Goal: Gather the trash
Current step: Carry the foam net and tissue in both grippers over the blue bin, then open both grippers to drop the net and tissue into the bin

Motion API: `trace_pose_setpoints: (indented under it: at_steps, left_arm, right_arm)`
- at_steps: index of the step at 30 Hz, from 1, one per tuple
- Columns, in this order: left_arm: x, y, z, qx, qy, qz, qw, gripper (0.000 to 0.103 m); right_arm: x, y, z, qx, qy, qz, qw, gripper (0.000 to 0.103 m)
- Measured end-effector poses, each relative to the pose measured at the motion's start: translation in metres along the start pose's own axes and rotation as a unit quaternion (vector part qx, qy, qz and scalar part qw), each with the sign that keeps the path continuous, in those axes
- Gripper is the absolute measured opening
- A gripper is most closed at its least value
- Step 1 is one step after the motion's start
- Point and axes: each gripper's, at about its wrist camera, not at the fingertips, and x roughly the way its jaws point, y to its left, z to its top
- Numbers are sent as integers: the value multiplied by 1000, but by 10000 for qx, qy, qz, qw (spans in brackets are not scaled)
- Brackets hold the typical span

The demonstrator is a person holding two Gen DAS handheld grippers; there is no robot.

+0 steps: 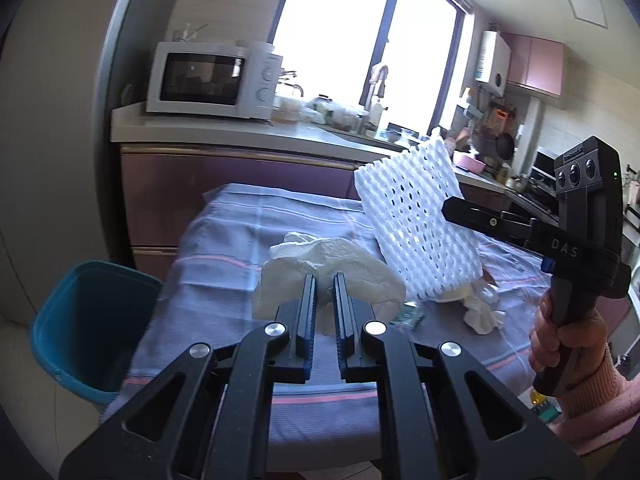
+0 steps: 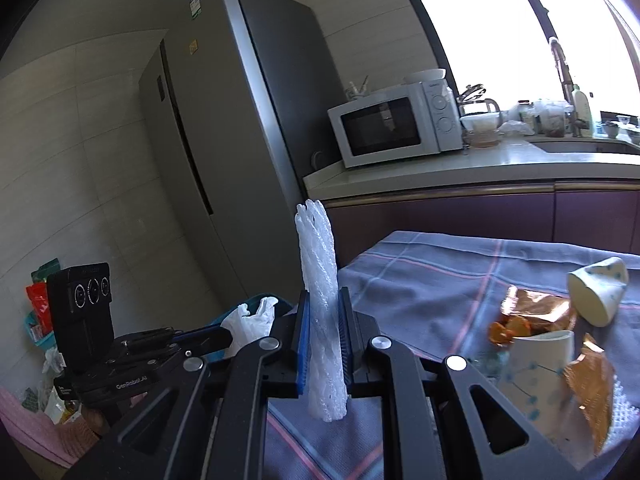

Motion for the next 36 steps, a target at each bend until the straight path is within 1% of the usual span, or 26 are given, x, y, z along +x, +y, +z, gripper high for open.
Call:
trace_pose_setpoints:
  at_steps: [4,8,14,18,25,31,35,36]
  left_arm:
    - [-8,50,5,-250,-38,659,9975,9]
    - [-9,100,5,-477,25,1294,9904,9]
    - [0,156,1,-723,184,1871,9795,9]
    - [12,187,-7,-873,369,2116,9727,9]
    - [37,221,-15,-1047,715,2351,9637,10]
    - [57,234,-22,-1104,945,2445,9587,10]
    - [66,234,-27,-1168,1047,2491,9557,13]
    - [68,235,-28,-1207,1062,2492,9550,15]
  right_arm:
    - [44,12,9,63,215,489,9986,12]
    - [91,29,16,89,456,889,9950,12]
    - [151,54,21,66,784,1209,9895,12]
    - [187,67,21,52,1033,1291,9862,12]
    - [241,84,11,17,1507,1212,9811,12]
    - [281,92,-3,52,1978,925,9758,12]
    - [295,92,-10,132,2260,761,9711,15]
    - [299,91,-10,143,2289,744,9705,18]
